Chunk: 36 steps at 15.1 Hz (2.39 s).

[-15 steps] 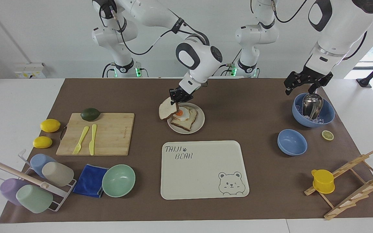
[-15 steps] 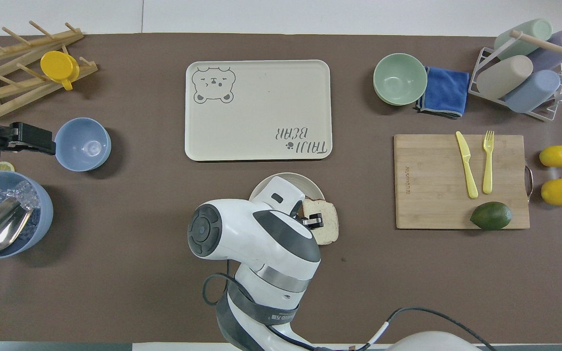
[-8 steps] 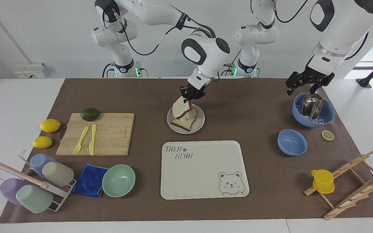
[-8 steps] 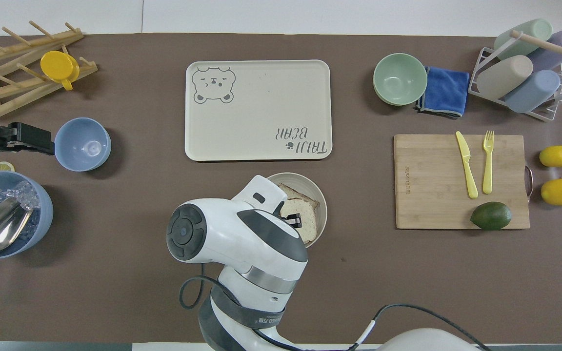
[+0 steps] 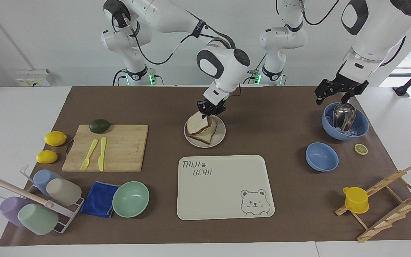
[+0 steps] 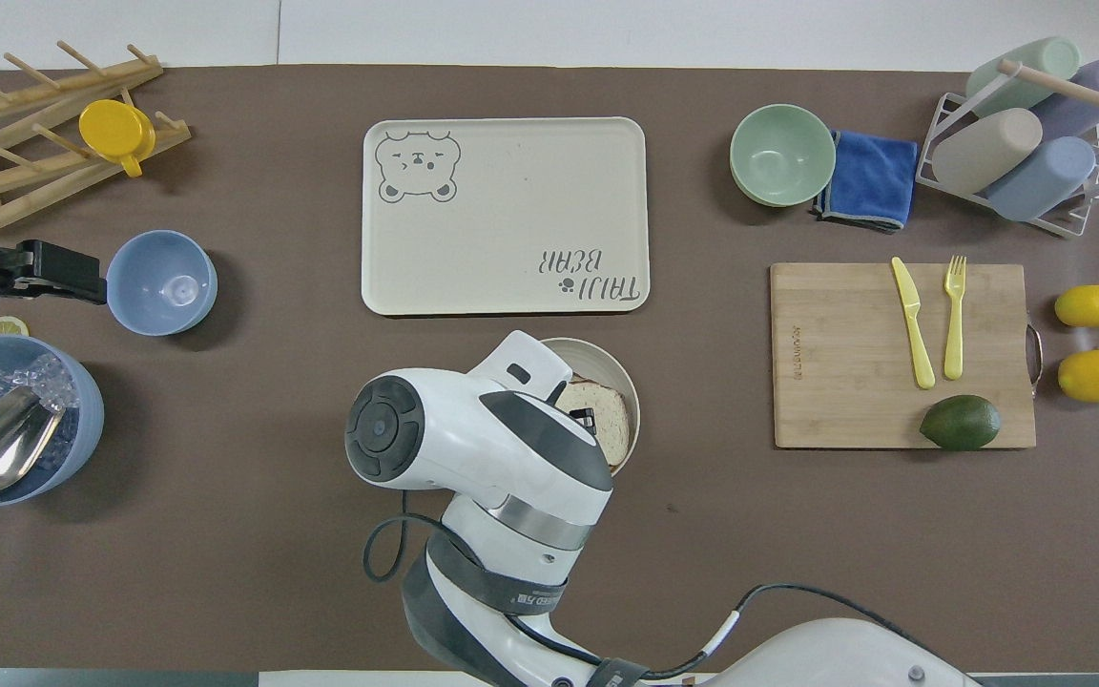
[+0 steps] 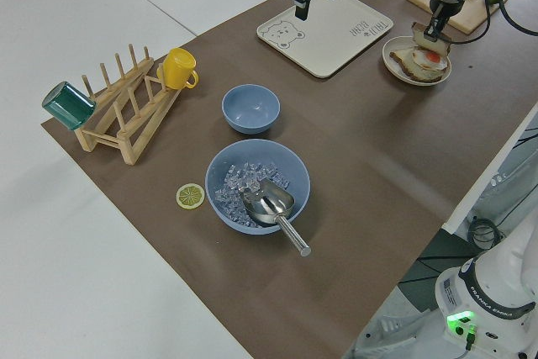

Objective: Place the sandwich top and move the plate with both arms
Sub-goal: 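Open the right gripper to release the bread atop the sandwich, then withdraw the right gripper while the left gripper reaches the plate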

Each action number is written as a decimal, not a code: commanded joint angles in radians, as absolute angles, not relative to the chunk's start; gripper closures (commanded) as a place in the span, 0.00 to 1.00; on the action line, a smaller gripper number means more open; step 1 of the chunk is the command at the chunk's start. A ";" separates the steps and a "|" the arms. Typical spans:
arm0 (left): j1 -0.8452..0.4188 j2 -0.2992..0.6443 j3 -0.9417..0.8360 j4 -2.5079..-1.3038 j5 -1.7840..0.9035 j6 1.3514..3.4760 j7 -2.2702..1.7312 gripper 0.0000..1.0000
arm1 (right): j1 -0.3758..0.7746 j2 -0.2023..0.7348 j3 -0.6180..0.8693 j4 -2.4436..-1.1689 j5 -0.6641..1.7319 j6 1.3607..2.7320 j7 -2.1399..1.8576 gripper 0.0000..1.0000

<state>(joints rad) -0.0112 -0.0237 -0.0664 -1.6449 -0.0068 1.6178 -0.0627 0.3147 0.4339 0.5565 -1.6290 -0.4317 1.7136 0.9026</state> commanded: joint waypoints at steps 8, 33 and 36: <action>-0.003 -0.038 -0.071 -1.669 -0.015 1.647 -0.074 0.00 | 0.272 0.443 0.574 -1.663 -0.322 1.906 0.991 0.72; -0.351 -0.063 -0.078 -2.094 -0.161 2.084 -0.241 0.00 | -0.259 0.100 0.426 -1.612 0.011 1.681 0.327 0.00; -0.438 -0.012 -0.080 -2.157 -0.161 2.218 -0.311 0.00 | -0.151 0.055 0.228 -1.599 0.034 1.579 0.217 0.00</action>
<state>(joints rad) -0.3793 -0.0310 -0.0953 -2.1058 -0.1532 2.1298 -0.2738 -0.2232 0.1023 0.3369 -1.5966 -0.0052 1.6275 0.2823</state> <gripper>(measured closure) 0.000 0.000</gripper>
